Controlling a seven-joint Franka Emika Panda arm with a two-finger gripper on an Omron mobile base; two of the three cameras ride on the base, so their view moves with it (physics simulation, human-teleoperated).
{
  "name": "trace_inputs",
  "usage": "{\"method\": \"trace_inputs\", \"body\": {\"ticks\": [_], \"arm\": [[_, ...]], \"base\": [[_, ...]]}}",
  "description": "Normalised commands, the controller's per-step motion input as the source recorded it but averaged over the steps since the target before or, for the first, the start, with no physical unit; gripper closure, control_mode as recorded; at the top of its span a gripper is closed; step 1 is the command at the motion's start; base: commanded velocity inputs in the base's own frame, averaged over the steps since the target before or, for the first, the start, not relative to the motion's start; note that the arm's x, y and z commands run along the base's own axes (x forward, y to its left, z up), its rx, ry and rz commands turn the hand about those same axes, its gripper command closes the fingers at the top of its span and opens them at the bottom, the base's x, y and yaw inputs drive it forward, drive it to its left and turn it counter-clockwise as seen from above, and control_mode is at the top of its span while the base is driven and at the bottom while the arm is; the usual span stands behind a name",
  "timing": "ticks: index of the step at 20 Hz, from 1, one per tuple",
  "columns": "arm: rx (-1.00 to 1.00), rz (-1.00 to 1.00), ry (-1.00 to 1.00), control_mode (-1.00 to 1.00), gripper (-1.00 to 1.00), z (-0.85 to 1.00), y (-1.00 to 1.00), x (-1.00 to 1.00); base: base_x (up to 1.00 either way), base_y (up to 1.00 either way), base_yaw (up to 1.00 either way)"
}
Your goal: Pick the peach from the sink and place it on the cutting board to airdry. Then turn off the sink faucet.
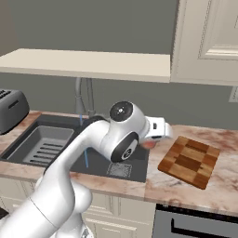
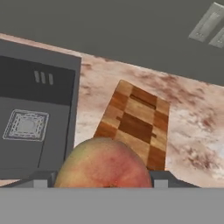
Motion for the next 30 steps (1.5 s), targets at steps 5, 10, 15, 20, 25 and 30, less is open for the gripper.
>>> {"method": "trace_inputs", "body": {"ticks": [5, 10, 15, 20, 25, 30], "arm": [[0.01, -0.12, 0.02, -1.0, 1.0, -0.37, -0.11, 0.0], [0.08, -0.06, 0.01, -1.0, 1.0, -0.48, -0.25, 0.01], [0.12, 0.0, 0.0, -1.0, 1.0, -0.26, -0.27, 0.08], [0.1, 0.0, 0.01, -1.0, 1.0, -0.04, -0.22, 0.36], [0.06, 0.0, 0.04, -1.0, 1.0, -0.06, -0.23, 0.45], [0.02, 0.0, 0.03, -1.0, 1.0, -0.31, -0.2, 0.38]], "base": [[0.0, 0.0, 0.0], [0.0, 0.0, 0.0], [0.0, 0.0, 0.0], [0.0, 0.0, 0.0], [0.0, 0.0, 0.0], [0.0, 0.0, 0.0]]}}
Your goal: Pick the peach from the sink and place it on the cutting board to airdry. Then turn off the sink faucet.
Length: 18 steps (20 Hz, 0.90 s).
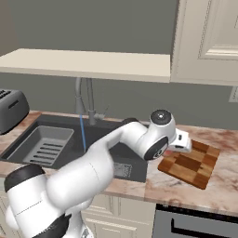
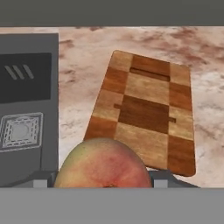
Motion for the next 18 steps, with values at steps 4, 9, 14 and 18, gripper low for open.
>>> {"method": "trace_inputs", "body": {"ticks": [4, 9, 14, 18], "arm": [[0.0, 0.0, 0.02, -1.0, 1.0, -0.39, -0.13, 0.35], [0.0, 0.0, 0.0, -1.0, 1.0, -0.35, -0.03, 0.35], [0.0, 0.0, 0.0, -1.0, 1.0, -0.22, -0.09, 0.15], [0.0, 0.0, 0.0, -1.0, 1.0, -0.22, -0.12, 0.04]], "base": [[0.0, 0.0, 0.0], [0.0, 0.0, 0.0], [0.0, 0.0, 0.0], [0.0, 0.0, 0.0]]}}
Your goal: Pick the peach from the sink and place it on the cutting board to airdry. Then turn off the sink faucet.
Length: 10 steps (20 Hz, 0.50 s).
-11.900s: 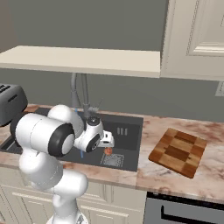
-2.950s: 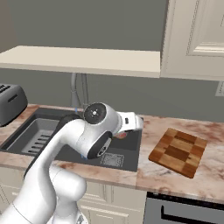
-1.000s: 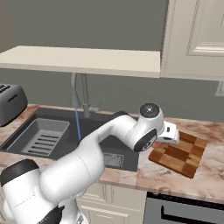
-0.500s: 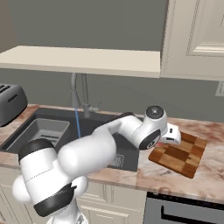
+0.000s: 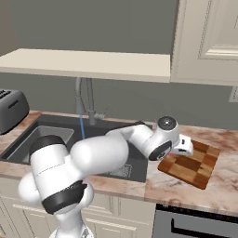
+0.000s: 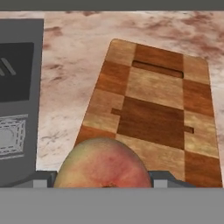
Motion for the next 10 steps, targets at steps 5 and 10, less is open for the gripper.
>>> {"method": "trace_inputs", "body": {"ticks": [5, 10], "arm": [[0.0, 0.0, 0.0, -1.0, 1.0, -0.23, -0.05, 0.0], [0.0, 0.0, 0.0, -1.0, 1.0, -0.21, -0.02, 0.0]], "base": [[0.0, 0.0, 0.0], [0.0, 0.0, 0.0]]}}
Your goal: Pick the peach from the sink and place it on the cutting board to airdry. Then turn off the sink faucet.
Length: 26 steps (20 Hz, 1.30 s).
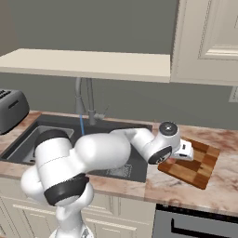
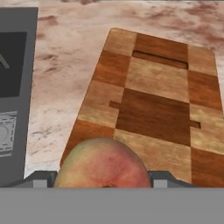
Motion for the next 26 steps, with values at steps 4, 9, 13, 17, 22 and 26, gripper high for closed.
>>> {"method": "trace_inputs", "body": {"ticks": [4, 9, 13, 17, 22, 26], "arm": [[0.0, 0.0, 0.0, -1.0, 1.0, -0.21, -0.05, 0.0], [0.0, 0.0, 0.0, -1.0, 1.0, -0.2, -0.04, 0.02], [0.0, 0.0, 0.0, -1.0, 1.0, -0.15, -0.05, 0.04], [0.0, 0.0, 0.0, -1.0, 1.0, -0.13, -0.04, 0.08], [0.0, 0.0, -0.01, -1.0, 1.0, -0.11, -0.06, 0.12], [0.0, 0.01, -0.05, -1.0, 1.0, -0.15, -0.08, 0.09]], "base": [[0.0, 0.0, 0.0], [0.0, 0.0, 0.0], [0.0, 0.0, 0.0], [0.0, 0.0, 0.0], [0.0, 0.0, 0.0], [0.0, 0.0, 0.0]]}}
